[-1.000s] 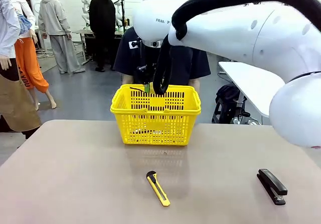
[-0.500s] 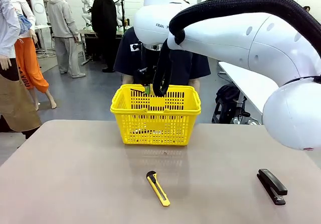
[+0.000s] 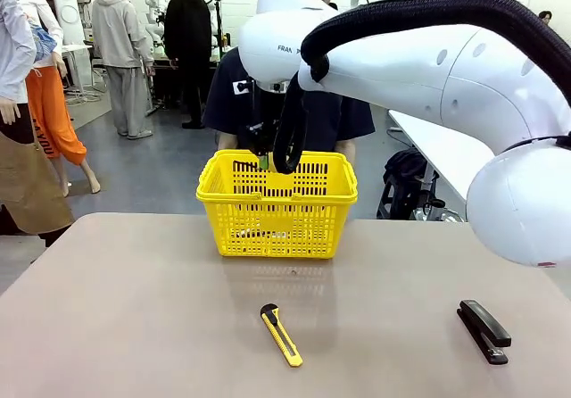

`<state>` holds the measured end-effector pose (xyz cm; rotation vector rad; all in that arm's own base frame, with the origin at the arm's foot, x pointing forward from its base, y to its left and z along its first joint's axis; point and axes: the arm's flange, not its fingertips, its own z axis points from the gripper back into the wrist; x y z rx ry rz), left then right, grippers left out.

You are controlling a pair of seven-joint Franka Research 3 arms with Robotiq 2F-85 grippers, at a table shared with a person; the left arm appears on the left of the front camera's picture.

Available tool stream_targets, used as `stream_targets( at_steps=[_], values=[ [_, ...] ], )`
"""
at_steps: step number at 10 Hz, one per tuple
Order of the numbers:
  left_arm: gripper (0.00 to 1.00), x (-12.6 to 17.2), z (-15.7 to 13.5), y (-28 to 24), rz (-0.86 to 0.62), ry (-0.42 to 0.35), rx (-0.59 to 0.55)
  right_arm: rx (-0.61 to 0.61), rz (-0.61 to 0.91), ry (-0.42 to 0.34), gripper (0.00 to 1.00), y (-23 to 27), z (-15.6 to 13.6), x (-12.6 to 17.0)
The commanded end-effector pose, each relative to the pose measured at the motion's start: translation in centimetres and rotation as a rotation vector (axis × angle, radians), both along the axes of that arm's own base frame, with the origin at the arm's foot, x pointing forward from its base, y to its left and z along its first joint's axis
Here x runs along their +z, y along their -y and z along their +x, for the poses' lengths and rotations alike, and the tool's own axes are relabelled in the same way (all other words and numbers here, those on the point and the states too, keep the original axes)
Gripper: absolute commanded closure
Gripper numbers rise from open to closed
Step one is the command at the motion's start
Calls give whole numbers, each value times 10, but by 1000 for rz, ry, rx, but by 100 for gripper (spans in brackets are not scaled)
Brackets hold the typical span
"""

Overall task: Place the items the person wants into the basket.
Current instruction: Pick up the item the person points to and place it in the Market Basket.

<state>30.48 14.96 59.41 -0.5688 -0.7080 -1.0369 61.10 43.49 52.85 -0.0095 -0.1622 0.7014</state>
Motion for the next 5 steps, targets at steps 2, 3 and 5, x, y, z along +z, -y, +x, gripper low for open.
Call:
stream_targets(
  at_steps=[2, 3, 5],
  values=[
    [0, 0, 0, -1, -16, 18, -11, 27, 9, -33, 35, 6, 22, -20],
    [0, 0, 0, -1, -16, 18, -11, 24, -2, -51, 35, 7, 25, -29],
    [0, 0, 0, -1, -16, 18, -11, 19, -34, -79, 35, 8, 31, -47]
  ],
)
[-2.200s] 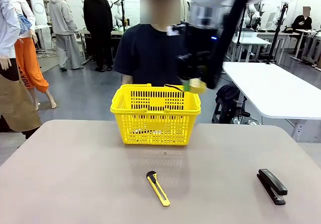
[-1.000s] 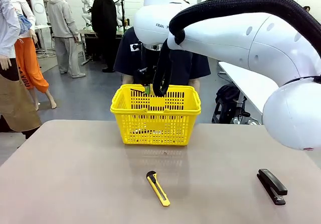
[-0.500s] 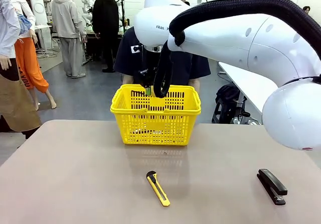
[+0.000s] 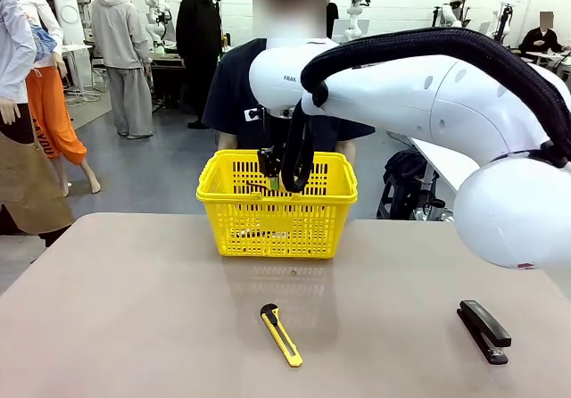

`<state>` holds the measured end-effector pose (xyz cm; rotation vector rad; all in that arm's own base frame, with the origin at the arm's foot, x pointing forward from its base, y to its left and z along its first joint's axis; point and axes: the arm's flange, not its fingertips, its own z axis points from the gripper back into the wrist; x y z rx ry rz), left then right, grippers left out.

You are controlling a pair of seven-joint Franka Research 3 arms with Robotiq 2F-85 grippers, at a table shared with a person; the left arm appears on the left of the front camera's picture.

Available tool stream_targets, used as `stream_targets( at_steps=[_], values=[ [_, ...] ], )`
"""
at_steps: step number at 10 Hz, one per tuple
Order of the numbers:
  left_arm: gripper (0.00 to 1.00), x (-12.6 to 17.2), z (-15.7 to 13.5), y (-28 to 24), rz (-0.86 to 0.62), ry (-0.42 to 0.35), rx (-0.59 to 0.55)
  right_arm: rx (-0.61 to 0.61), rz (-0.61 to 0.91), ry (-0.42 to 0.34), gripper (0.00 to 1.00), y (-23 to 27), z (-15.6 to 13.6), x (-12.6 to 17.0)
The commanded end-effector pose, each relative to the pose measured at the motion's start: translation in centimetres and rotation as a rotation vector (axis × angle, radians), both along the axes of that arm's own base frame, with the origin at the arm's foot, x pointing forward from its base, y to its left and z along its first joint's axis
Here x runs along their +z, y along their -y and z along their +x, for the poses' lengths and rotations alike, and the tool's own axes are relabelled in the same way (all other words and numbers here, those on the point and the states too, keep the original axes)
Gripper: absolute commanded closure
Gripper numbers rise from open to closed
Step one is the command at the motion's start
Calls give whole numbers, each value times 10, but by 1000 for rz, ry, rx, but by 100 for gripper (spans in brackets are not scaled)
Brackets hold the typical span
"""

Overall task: Place the items the person wants into the basket.
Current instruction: Pick up the item the person points to and place it in the Market Basket.

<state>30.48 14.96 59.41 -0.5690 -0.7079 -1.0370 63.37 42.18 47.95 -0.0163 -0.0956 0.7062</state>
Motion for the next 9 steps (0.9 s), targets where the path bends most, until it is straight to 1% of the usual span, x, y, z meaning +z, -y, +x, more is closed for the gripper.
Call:
stream_targets(
  at_steps=[1, 5, 6, 7, 9],
  values=[
    [0, 0, 0, -1, -16, 18, -11, 18, -7, -29, 35, -4, 11, -3],
    [0, 0, 0, -1, -16, 18, -11, 23, -18, -41, 35, -3, 13, -6],
    [0, 0, 0, -1, -16, 18, -11, 32, -23, -49, 32, -2, 13, -6],
    [0, 0, 0, -1, -16, 18, -11, 32, -21, -53, 0, -3, 13, -5],
    [0, 0, 0, -1, -16, 18, -11, 35, -26, -58, 0, -4, 13, -6]
  ],
)
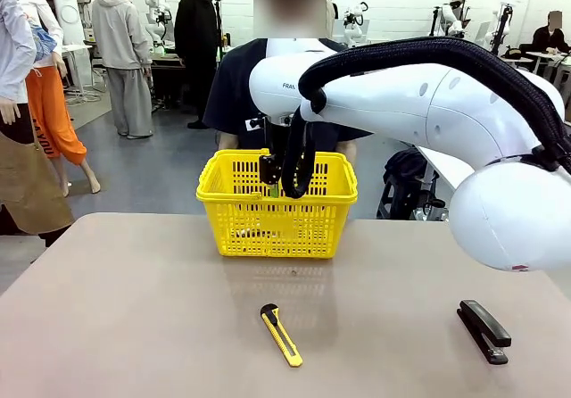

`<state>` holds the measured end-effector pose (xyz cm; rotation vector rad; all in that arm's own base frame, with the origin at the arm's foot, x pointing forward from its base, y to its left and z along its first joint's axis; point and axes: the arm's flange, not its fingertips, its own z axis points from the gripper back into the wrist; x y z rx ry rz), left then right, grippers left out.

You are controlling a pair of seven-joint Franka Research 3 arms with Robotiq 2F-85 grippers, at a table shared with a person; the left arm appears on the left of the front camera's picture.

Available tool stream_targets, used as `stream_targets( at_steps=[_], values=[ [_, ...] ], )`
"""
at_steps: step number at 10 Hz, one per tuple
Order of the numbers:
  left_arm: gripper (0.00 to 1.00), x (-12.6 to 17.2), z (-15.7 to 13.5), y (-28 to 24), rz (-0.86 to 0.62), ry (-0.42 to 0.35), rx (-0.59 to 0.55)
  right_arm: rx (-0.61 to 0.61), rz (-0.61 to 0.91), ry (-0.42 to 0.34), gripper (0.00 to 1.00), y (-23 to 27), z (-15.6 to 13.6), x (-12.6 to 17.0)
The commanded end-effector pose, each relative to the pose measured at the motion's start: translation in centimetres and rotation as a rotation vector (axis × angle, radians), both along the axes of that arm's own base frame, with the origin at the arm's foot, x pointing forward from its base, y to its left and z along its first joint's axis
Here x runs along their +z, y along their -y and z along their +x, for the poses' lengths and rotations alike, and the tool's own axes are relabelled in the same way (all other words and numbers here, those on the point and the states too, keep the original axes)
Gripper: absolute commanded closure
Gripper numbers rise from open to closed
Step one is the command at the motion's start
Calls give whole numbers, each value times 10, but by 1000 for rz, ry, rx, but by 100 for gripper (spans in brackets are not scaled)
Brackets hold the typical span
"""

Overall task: Place the items the person wants into the basket.
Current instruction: Pick up the item the person points to and place it in the Market Basket.

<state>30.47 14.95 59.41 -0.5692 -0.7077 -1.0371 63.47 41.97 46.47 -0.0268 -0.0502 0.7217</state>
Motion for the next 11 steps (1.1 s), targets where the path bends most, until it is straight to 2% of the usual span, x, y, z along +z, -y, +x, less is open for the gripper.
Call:
stream_targets(
  at_steps=[1, 8, 9, 10, 11],
  values=[
    [0, 0, 0, -1, -16, 18, -11, 21, -2, -19, 0, -6, 12, 9],
    [0, 0, 0, -1, -16, 18, -11, 0, -9, -20, 0, -6, 13, 9],
    [0, 0, 0, -1, -16, 18, -11, -21, -6, -57, 0, 1, 5, 21],
    [0, 0, 0, -1, -16, 18, -11, -41, 13, -29, 0, 21, -16, 43],
    [0, 0, 0, -1, -16, 18, -11, -73, 54, 16, 0, 58, -54, 70]
  ],
)
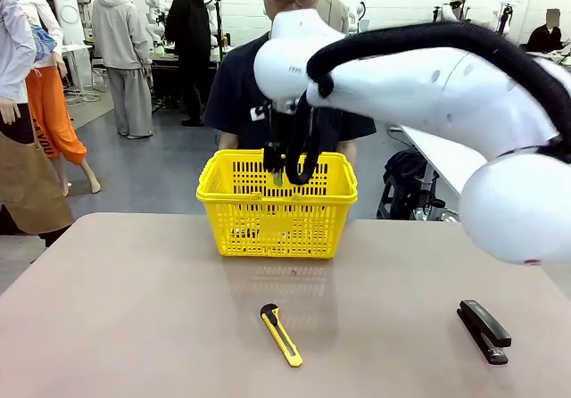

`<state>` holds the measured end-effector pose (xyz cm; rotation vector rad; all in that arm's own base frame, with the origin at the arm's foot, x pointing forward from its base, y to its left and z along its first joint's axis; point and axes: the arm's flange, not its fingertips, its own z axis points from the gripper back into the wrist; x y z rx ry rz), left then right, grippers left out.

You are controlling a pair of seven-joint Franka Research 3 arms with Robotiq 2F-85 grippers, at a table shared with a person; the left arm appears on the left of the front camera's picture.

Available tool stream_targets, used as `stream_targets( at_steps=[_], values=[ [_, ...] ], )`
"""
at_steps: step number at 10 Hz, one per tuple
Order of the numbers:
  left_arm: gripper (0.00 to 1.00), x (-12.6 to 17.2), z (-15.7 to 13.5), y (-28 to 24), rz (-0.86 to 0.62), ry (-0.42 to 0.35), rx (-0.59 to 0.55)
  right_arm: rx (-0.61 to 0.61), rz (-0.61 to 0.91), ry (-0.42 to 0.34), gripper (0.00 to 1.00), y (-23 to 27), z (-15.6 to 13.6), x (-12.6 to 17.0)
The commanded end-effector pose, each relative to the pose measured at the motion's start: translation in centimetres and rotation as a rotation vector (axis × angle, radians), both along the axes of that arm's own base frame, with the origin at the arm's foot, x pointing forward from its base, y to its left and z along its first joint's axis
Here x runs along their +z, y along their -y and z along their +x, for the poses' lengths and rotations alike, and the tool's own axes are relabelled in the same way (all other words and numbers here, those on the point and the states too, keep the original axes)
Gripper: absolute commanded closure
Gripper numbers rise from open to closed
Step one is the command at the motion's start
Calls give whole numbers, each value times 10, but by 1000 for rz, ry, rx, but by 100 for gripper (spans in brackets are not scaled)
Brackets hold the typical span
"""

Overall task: Place the items the person wants into the basket.
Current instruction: Pick up the item the person points to and place it in the Market Basket.

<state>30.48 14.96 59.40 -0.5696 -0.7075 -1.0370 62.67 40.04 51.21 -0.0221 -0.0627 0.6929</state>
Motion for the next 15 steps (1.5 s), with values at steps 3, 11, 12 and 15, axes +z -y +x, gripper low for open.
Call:
stream_targets(
  at_steps=[3, 11, 12, 15],
  values=[
    [0, 1, 0, -1, -16, 19, -11, -190, 110, 92, 0, 154, -158, 48],
    [0, 1, 0, -1, -16, 19, -11, -289, 124, 42, 0, 242, -229, -56],
    [0, 1, 0, -1, -16, 19, -11, -292, 122, 41, 0, 241, -229, -57],
    [0, 1, 0, -1, -16, 19, -11, -292, 87, 31, 0, 241, -232, -65]
  ],
)
